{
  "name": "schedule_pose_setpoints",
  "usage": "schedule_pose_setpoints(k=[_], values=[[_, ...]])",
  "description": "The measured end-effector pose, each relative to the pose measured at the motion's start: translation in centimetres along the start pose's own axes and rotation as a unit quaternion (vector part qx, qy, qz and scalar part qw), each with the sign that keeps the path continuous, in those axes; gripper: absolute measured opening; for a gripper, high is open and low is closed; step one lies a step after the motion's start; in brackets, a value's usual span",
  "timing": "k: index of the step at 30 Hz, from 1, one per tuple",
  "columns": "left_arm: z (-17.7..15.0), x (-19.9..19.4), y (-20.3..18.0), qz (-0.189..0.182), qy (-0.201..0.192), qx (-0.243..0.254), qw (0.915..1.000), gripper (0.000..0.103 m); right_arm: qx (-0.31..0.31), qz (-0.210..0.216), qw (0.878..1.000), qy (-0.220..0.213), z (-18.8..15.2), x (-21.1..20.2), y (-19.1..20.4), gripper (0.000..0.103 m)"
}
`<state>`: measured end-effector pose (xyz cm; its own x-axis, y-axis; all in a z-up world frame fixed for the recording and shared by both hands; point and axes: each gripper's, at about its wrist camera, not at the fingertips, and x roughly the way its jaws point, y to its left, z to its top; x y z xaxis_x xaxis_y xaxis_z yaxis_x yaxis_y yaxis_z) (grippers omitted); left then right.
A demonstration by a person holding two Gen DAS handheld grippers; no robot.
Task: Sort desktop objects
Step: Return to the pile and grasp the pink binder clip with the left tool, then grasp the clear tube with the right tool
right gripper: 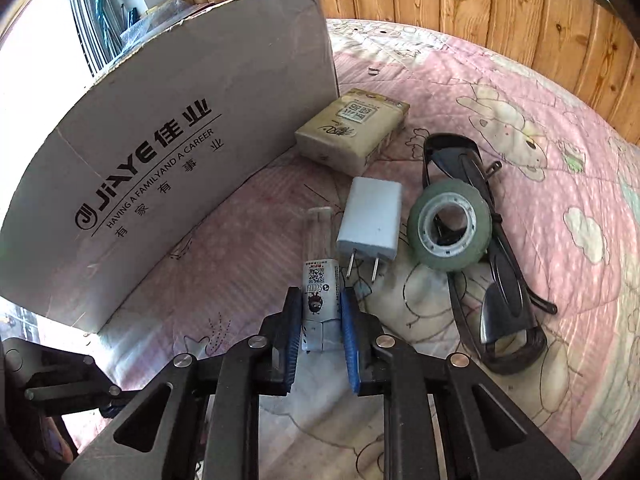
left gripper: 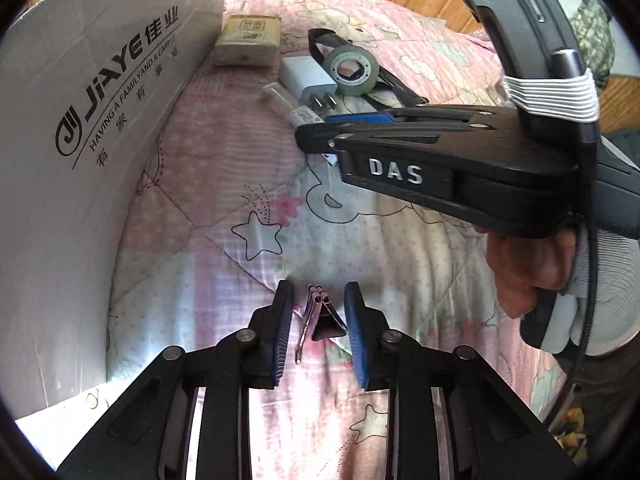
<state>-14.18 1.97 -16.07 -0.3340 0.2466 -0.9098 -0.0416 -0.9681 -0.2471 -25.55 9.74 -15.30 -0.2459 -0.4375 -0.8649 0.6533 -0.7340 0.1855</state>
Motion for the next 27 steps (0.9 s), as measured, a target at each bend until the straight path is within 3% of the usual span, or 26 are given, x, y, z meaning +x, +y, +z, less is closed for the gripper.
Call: schedule_pose_setpoints(k=[7, 15, 27], values=[[-0.8, -0.9, 0.3, -0.016, 0.002, -0.011, 0.9998, 0.019, 0.059, 0.034, 0.998, -0.014, -2.4, -2.4, -0.3, 0.02], [-2.0, -4.0, 0.1, -0.018, -0.022, -0.013, 0.9995, 0.018, 0.078, 0.034, 0.996, -0.031, -4.7, -5.2, 1.3, 0.021], [-2.7, -8.0, -1.0, 0.011, -0.07, -0.005, 0.9975, 0.018, 0.082, 0.028, 0.995, -0.055, -7.0, -8.6, 4.7, 0.021]])
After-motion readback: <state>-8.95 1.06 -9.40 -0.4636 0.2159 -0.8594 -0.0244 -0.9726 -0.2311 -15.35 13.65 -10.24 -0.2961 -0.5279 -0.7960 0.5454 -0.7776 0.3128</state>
